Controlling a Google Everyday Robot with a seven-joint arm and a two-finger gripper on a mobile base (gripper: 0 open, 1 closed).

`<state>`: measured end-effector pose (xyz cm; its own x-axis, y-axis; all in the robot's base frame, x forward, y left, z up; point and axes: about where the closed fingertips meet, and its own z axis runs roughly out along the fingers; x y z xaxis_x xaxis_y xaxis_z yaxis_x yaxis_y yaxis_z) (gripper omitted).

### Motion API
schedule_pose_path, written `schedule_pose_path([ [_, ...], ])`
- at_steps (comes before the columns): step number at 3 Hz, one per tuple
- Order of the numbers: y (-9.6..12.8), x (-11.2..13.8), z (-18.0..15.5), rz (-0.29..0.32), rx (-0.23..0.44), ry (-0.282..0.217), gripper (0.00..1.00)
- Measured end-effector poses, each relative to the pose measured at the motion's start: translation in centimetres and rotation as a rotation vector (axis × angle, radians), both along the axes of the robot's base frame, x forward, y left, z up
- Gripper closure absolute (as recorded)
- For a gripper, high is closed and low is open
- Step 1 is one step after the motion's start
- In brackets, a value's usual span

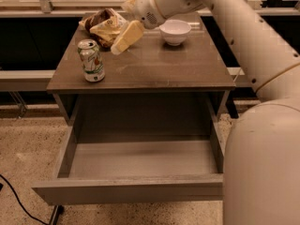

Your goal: Place 7up can into top drawer

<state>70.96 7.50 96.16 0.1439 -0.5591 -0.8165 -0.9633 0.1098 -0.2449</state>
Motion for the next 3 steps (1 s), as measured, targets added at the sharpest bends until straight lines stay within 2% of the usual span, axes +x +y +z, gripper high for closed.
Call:
schedule_pose_path([
  [1,0.7,2.2,-3.0,-0.040,0.085,0.063,0.00],
  [2,2.3,1.8,-4.0,0.006,0.135,0.085,0.00],
  [3,4.9,-0.3,-4.2,0.112,0.169,0.101,0.00],
])
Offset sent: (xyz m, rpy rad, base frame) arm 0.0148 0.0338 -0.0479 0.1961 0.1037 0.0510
